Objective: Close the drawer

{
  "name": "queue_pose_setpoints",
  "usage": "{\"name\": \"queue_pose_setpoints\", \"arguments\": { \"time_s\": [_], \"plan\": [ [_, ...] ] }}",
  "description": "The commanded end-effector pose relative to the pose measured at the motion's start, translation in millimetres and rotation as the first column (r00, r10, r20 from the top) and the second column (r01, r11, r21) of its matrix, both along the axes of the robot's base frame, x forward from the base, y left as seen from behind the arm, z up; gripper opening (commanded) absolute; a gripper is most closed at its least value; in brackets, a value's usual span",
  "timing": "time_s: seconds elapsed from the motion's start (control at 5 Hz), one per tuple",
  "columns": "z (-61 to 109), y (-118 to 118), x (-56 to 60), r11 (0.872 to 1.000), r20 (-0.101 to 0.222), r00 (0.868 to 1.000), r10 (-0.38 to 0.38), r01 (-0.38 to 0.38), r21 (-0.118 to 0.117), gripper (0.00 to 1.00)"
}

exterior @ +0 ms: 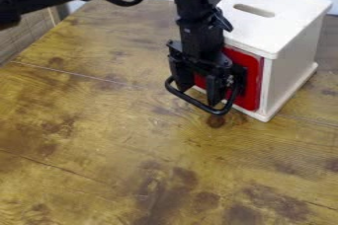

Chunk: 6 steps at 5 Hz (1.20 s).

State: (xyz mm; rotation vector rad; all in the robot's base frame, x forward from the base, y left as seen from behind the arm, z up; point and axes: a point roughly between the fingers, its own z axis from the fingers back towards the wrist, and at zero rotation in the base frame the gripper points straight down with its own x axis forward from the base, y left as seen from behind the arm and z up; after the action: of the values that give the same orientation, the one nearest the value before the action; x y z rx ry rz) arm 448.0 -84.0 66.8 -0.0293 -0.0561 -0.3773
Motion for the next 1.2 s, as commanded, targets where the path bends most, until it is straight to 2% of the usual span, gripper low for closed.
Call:
{"name": "queue_pose_setpoints", "arguments": {
  "time_s": [0.0, 0.2, 0.4, 1.0],
  "plan": [
    [20.7, 1, 25.9, 0.999, 0.142, 0.990, -0.007, 0.003, 0.033, 1.00],
    [32.5, 4, 24.8, 0.999, 0.181, 0.983, 0.021, -0.027, 0.031, 1.00],
    [43.9, 7, 23.4, 0.998, 0.217, 0.975, 0.052, -0.057, 0.018, 1.00],
    [79.5, 32, 19.6, 0.992, 0.242, 0.962, 0.128, -0.123, -0.037, 1.00]
  ]
}}
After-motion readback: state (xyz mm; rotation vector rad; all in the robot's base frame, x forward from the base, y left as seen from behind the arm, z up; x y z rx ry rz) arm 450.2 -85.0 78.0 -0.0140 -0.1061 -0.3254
